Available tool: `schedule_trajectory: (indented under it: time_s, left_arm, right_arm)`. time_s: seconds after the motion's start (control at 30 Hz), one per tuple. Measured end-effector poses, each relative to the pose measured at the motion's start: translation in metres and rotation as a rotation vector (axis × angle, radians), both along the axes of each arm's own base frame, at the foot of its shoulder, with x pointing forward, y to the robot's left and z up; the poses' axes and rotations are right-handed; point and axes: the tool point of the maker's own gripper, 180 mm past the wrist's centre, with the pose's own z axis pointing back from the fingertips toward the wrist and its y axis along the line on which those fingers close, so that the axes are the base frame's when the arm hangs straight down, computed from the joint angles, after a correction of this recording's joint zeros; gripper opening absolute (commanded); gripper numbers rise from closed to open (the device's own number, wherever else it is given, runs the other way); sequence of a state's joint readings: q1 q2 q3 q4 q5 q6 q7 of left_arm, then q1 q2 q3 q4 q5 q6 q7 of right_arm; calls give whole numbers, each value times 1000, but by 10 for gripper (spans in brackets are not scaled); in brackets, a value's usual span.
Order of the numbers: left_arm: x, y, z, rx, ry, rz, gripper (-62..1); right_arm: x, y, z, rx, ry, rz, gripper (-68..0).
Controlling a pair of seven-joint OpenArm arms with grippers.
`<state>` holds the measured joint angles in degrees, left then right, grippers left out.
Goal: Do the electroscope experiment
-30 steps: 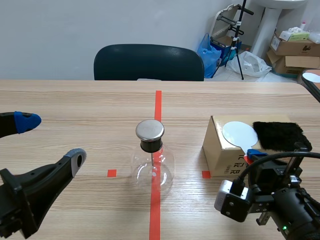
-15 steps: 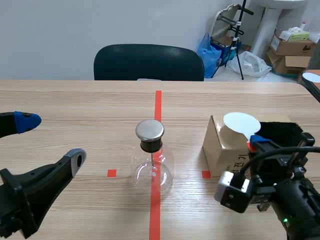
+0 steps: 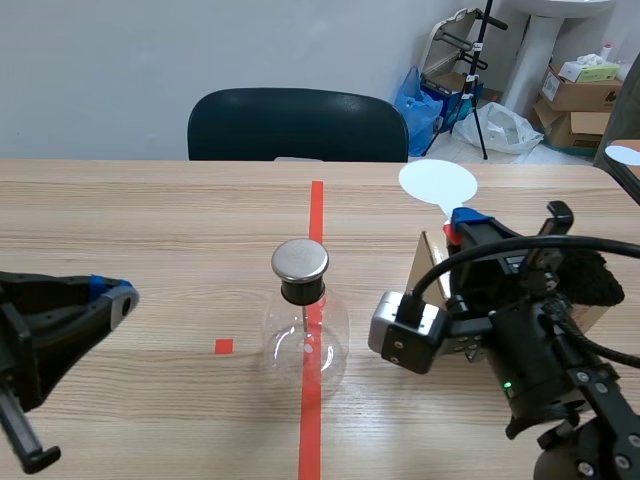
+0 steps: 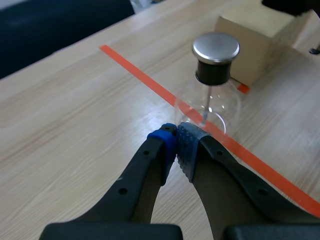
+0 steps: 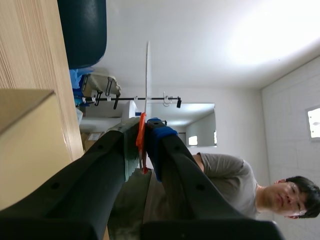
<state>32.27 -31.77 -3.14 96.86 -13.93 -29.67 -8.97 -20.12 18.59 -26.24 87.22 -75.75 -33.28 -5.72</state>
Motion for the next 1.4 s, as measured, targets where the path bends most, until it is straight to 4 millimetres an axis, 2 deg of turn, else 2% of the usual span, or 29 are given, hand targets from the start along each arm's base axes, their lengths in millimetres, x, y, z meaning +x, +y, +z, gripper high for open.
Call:
schedule_trajectory:
  time_s: [0.13,0.3,0.37,0.53,0.7,0.9,1.17,1.4]
  left_arm:
    - [-1,-1,-35,-23,25,-67,-580]
    - [8,2,-74,-24,76,-74,-580]
    - [13,-2,-81,-49,76,-90,-580]
    - [25,-5,-94,-74,71,-118,-579]
    - [34,-13,-104,-54,68,-151,-579]
    - [38,-32,-105,-102,57,-171,-579]
    - [43,-32,-103,-98,44,-163,-579]
    - [40,-33,-105,-80,38,-184,-577]
  right_arm:
    - [-5,14,-1,-26,-7,29,-665]
    - [-13,27,-3,-44,-13,40,-665]
    - [-15,31,-3,-54,-19,43,-665]
    - [-14,25,-2,-43,-18,-5,-665]
    - [-16,25,-3,-24,-9,-37,-665]
    - [-20,29,-5,-8,2,-46,-665]
    - [-29,29,-16,-10,39,-54,-665]
    - [-29,25,-17,-8,43,-78,-665]
